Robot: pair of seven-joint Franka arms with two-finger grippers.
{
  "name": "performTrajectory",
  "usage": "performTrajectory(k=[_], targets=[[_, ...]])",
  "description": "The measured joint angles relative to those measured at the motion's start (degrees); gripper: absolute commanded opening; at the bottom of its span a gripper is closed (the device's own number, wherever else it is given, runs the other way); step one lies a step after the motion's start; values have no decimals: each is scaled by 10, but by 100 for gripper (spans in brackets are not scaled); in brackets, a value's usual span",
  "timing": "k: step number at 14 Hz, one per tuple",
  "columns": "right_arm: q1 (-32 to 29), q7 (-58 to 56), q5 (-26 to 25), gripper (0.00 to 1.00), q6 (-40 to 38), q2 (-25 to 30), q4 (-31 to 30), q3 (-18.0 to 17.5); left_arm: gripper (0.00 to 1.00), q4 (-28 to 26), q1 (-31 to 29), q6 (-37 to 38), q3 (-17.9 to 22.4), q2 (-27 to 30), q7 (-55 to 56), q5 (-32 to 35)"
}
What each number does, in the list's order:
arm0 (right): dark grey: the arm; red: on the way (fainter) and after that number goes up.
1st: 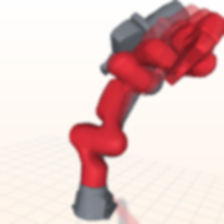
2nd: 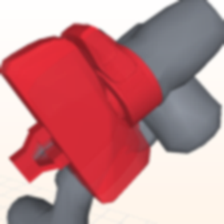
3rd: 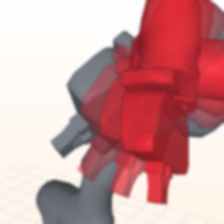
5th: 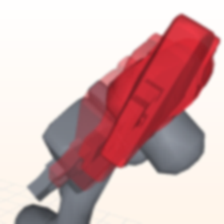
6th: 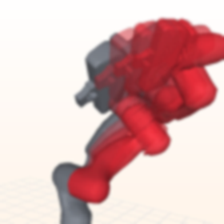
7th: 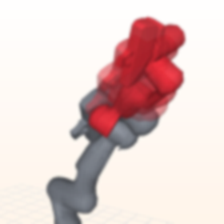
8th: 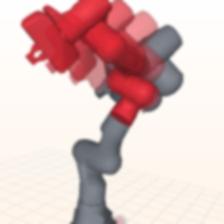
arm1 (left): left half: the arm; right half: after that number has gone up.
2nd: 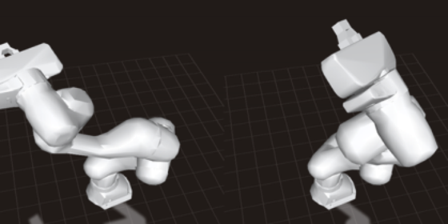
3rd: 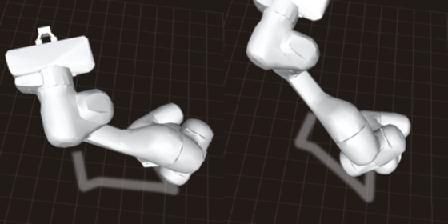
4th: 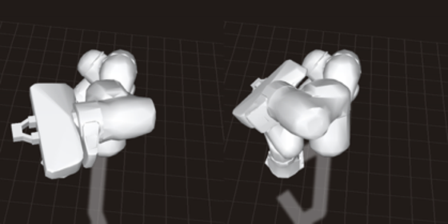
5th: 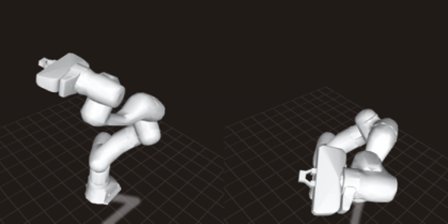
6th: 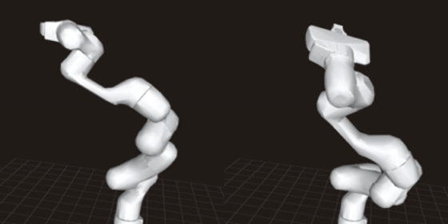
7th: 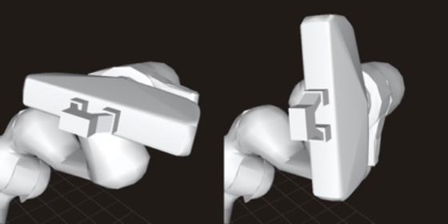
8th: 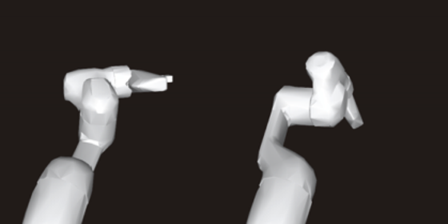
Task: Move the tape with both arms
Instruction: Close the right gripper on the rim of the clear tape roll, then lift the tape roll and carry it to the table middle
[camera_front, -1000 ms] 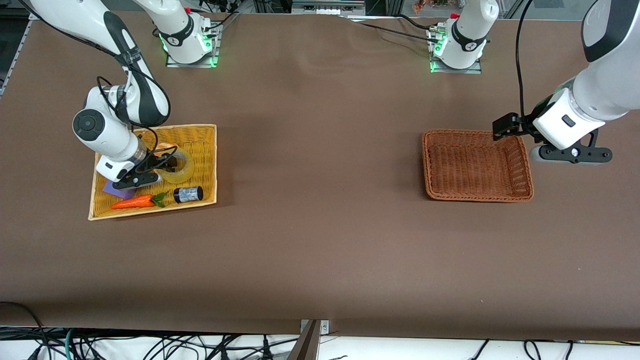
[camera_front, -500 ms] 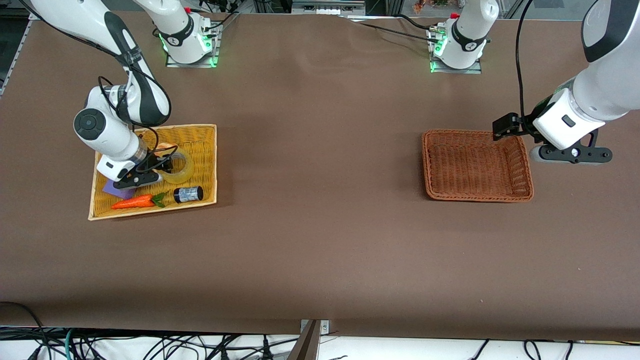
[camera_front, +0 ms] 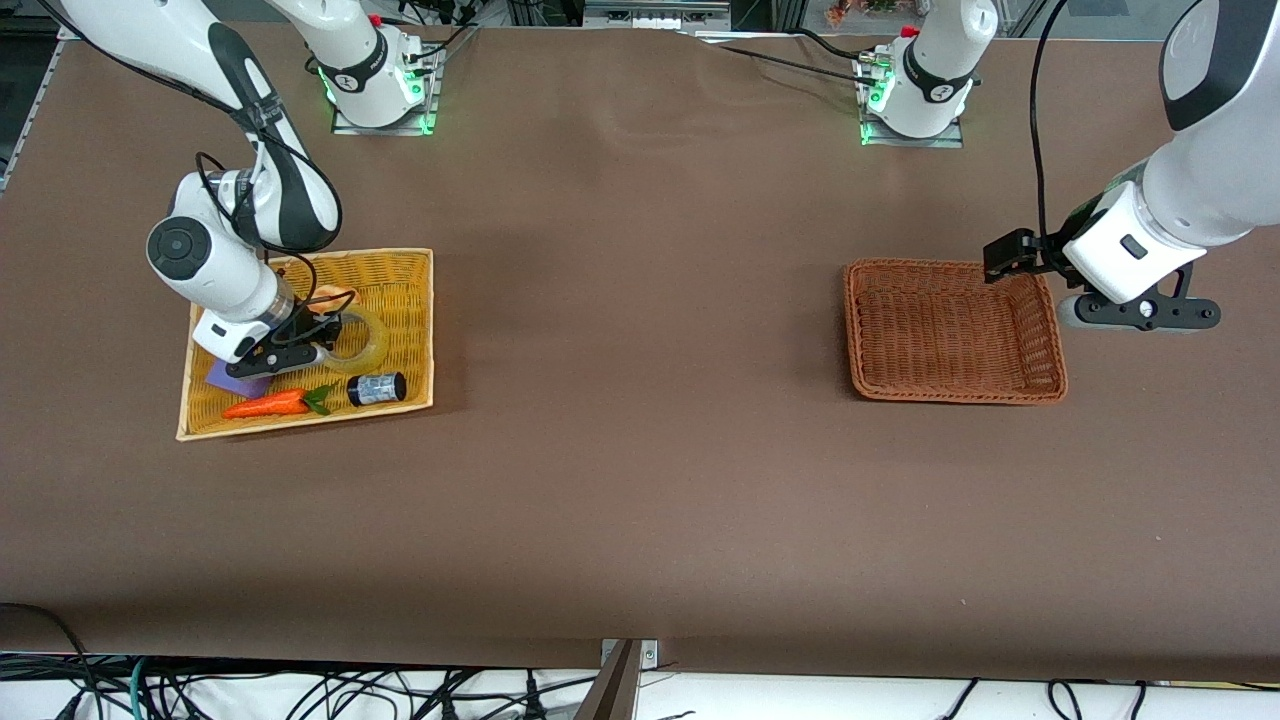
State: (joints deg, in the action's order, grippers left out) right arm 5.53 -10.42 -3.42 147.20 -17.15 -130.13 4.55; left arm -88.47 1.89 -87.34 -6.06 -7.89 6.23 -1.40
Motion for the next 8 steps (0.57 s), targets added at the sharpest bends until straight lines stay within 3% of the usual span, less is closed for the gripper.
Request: performTrajectory(k=[2,4,8], targets=[[1,2,0,0,-38,15,17,-3,100,0,0,0,0,0,0,0],[1,22,1,0,-130,31,62,-18,100,0,0,0,0,0,0,0],[8,143,3,0,-277,40,182,-93,100,0,0,0,0,0,0,0]])
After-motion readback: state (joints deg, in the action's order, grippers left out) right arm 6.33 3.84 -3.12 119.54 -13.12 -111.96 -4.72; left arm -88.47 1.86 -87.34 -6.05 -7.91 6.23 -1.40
